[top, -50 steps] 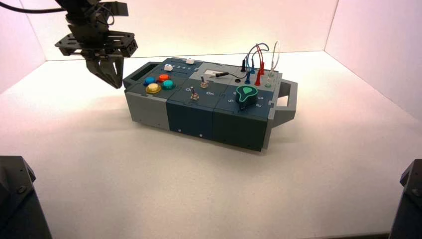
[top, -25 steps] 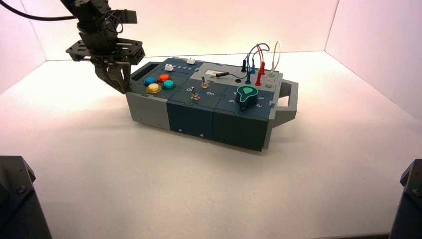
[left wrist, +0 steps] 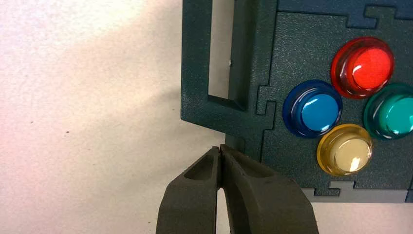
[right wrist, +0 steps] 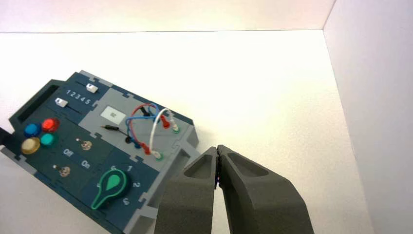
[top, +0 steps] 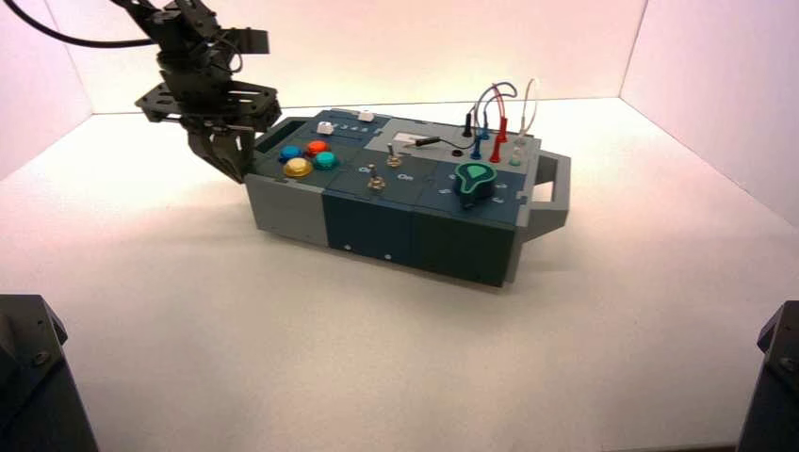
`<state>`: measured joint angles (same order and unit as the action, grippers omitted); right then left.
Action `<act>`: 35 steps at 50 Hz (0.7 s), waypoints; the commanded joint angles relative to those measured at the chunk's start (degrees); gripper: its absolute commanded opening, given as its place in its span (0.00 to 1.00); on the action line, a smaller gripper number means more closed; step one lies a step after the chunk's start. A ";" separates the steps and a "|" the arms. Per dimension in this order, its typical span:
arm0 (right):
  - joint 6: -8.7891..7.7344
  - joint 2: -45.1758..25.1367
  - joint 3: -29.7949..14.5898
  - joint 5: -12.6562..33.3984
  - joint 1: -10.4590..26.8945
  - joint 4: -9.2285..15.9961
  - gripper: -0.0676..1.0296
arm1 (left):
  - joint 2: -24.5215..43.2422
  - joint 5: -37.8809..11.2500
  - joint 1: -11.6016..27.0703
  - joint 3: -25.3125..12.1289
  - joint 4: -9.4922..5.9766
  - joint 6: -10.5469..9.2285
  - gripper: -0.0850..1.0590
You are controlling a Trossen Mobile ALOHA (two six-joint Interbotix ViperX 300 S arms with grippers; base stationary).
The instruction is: Move the box to the right.
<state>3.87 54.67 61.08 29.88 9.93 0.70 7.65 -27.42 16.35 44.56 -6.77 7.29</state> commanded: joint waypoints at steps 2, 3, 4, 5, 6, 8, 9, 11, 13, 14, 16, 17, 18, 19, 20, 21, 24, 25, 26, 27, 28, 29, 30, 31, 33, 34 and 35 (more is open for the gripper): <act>0.35 -0.18 -0.70 -0.44 -0.35 1.14 0.04 | -0.53 0.62 3.43 -1.49 -0.35 0.26 0.05; 0.35 -0.18 -0.62 -0.44 -0.35 1.41 0.04 | -0.53 0.62 3.52 -1.49 -0.35 0.35 0.05; 0.44 -0.18 -0.62 -0.44 -0.35 1.49 0.04 | -0.53 0.62 3.69 -1.58 -0.44 0.44 0.05; 0.44 -0.18 -0.53 -0.44 -0.35 1.49 0.04 | -0.53 0.70 3.87 -1.58 -0.35 0.53 0.05; 0.44 -0.18 -0.44 -0.35 -0.35 1.49 0.04 | -0.53 0.62 4.13 -1.67 -0.35 0.70 0.05; 0.53 -0.18 -0.44 -0.26 -0.35 1.49 0.04 | -0.53 0.62 4.48 -1.67 -0.35 0.88 0.05; 0.62 -0.18 -0.44 -0.26 -0.35 1.58 0.04 | -0.53 0.62 4.75 -1.67 -0.44 0.97 0.05; 0.70 0.00 -0.44 -0.26 -0.35 1.58 0.04 | -0.53 0.62 5.27 -1.67 -0.44 1.05 0.05; 0.70 0.09 -0.44 -0.26 -0.35 1.58 0.04 | -0.44 0.62 5.63 -1.76 -0.44 1.05 0.05; 0.70 0.18 -0.35 -0.26 -0.35 1.58 0.04 | -0.44 0.62 5.89 -1.76 -0.53 1.05 0.05; 0.70 0.44 -0.35 -0.26 -0.35 1.58 0.04 | -0.35 0.70 6.24 -1.85 -0.53 1.05 0.05; 0.70 0.44 -0.35 -0.26 -0.35 1.58 0.04 | -0.44 0.62 6.33 -1.85 -0.53 1.05 0.05; 0.70 0.53 -0.35 -0.26 -0.35 1.67 0.04 | -0.35 0.70 6.59 -1.93 -0.53 1.05 0.05; 0.70 0.62 -0.26 -0.26 -0.35 1.67 0.04 | -0.35 0.62 6.59 -2.02 -0.53 1.05 0.05; 0.70 0.70 -0.18 -0.35 -0.35 1.67 0.04 | -0.35 0.70 6.77 -2.02 -0.53 1.05 0.05; 0.70 0.79 -0.09 -0.26 -0.35 1.67 0.04 | -0.35 0.70 6.94 -2.11 -0.53 1.05 0.05; 0.79 1.14 0.00 -0.26 -0.35 1.76 0.04 | -0.35 0.79 7.29 -2.46 -0.53 1.05 0.05; 0.79 1.23 0.00 -0.35 -0.35 1.76 0.04 | -0.35 0.79 7.47 -2.55 -0.62 1.05 0.05; 0.79 1.32 0.09 -0.35 -0.35 1.76 0.04 | -0.35 0.79 7.56 -2.64 -0.62 1.05 0.05; 0.79 1.49 0.09 -0.26 -0.35 1.85 0.04 | -0.35 0.79 7.65 -2.81 -0.53 1.05 0.05; 0.79 1.58 0.18 -0.35 -0.35 1.85 0.04 | -0.35 0.79 7.82 -2.90 -0.62 1.05 0.05; 0.79 1.67 0.18 -0.35 -0.35 1.85 0.04 | -0.35 0.79 8.09 -2.99 -0.62 1.05 0.05; 0.79 1.85 0.18 -0.44 -0.35 1.85 0.04 | -0.35 0.79 8.17 -3.08 -0.62 1.05 0.05; 0.79 1.93 0.26 -0.44 -0.35 1.85 0.04 | -0.35 0.79 8.35 -3.25 -0.62 1.05 0.05; 0.88 2.11 0.26 -0.53 -0.35 1.93 0.04 | -0.26 0.79 8.70 -3.52 -0.79 1.05 0.05; 0.88 2.29 0.35 -0.53 -0.35 1.93 0.04 | -0.26 0.88 8.79 -3.60 -0.88 1.05 0.05; 0.88 2.37 0.35 -0.53 -0.35 1.93 0.04 | -0.18 0.88 8.96 -3.78 -0.88 1.05 0.05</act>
<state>4.39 56.95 62.23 29.88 9.84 2.37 8.17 -27.07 23.03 42.71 -6.94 7.91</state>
